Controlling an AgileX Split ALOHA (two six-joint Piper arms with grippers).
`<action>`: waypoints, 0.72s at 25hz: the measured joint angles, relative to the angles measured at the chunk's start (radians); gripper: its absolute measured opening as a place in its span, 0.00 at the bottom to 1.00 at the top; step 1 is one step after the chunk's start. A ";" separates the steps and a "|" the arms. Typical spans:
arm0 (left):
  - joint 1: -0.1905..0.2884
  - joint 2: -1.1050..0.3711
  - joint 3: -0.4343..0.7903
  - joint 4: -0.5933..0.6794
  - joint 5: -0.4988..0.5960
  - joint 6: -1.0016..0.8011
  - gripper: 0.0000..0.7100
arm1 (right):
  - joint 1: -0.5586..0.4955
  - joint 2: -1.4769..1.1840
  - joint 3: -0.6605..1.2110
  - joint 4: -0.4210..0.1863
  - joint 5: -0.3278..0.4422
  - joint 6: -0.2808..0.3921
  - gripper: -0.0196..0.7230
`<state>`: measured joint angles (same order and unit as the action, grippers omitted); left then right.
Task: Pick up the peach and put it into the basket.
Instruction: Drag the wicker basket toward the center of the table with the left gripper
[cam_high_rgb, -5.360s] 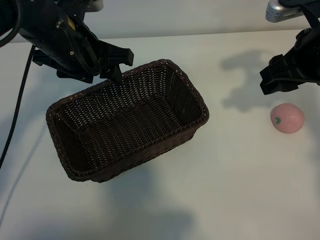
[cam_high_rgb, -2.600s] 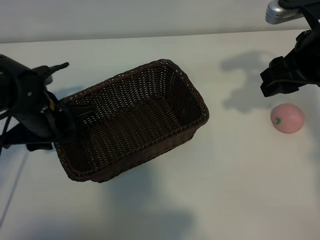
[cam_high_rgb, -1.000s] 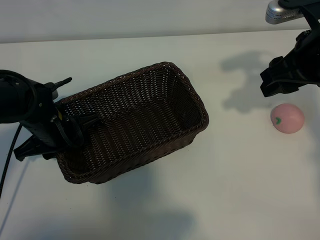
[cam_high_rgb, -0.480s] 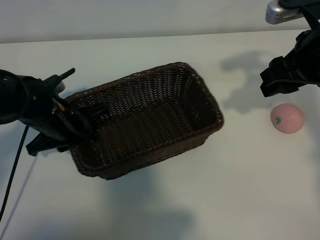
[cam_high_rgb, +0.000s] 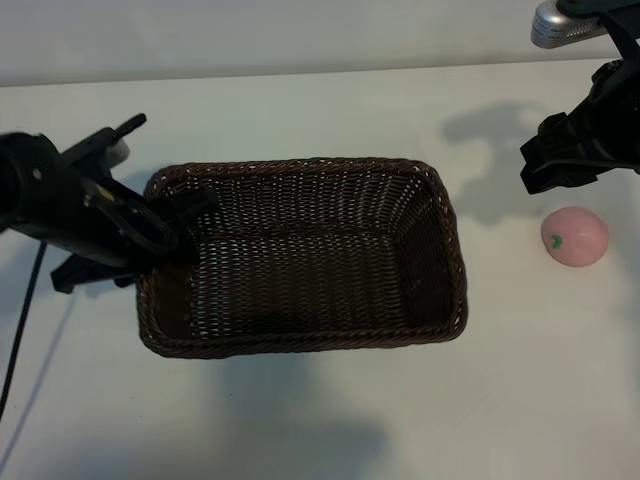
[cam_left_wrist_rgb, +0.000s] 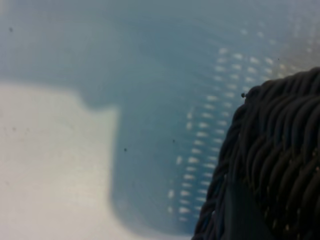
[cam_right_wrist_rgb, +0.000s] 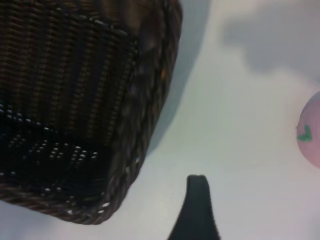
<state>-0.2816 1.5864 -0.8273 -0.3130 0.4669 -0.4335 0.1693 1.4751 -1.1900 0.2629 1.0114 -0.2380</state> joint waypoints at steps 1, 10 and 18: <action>0.012 -0.001 -0.015 -0.010 0.018 0.032 0.45 | 0.000 0.000 0.000 0.001 0.000 0.000 0.81; 0.050 -0.002 -0.200 -0.040 0.108 0.143 0.45 | 0.000 0.000 0.000 0.001 0.000 0.000 0.81; 0.050 0.084 -0.332 -0.055 0.121 0.142 0.45 | 0.000 0.000 0.000 0.001 0.004 0.000 0.81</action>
<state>-0.2319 1.6704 -1.1590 -0.3677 0.5874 -0.2911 0.1693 1.4751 -1.1900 0.2637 1.0154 -0.2380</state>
